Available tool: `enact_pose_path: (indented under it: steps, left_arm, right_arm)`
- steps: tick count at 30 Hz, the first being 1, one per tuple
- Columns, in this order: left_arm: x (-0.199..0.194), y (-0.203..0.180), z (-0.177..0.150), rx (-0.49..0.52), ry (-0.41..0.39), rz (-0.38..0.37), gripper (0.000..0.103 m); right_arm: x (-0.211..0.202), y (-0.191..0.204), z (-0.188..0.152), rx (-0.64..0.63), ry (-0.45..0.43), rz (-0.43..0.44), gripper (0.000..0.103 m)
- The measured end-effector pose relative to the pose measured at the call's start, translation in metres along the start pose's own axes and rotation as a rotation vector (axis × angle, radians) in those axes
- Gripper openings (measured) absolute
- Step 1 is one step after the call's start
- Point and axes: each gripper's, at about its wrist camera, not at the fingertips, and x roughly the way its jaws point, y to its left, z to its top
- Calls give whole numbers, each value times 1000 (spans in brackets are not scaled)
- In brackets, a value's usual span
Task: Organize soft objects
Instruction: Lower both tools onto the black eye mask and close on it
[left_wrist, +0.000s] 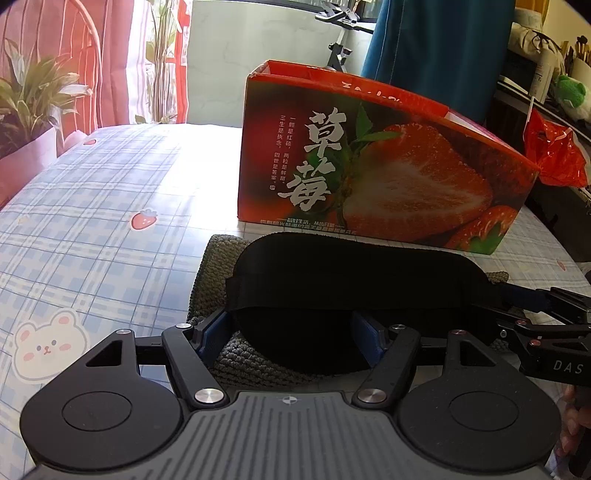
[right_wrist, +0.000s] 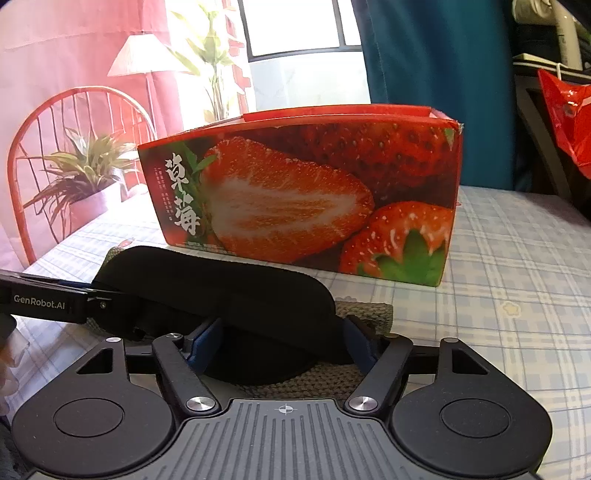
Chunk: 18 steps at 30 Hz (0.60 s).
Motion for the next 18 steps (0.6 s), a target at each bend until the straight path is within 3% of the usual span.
enact_pose_path:
  steps: [6,11,18]
  left_arm:
    - [1,-1,0,13,-3,6,73]
    - [1,-1,0,13,-3,6,73]
    - [1,-1,0,13,-3,6,74]
  right_arm:
    - [-3,0,-1,2,-34,13,64]
    - [-10,0,-2,16,-96,-42,65]
    - [-8,-13,-1,96,-74,-85,77]
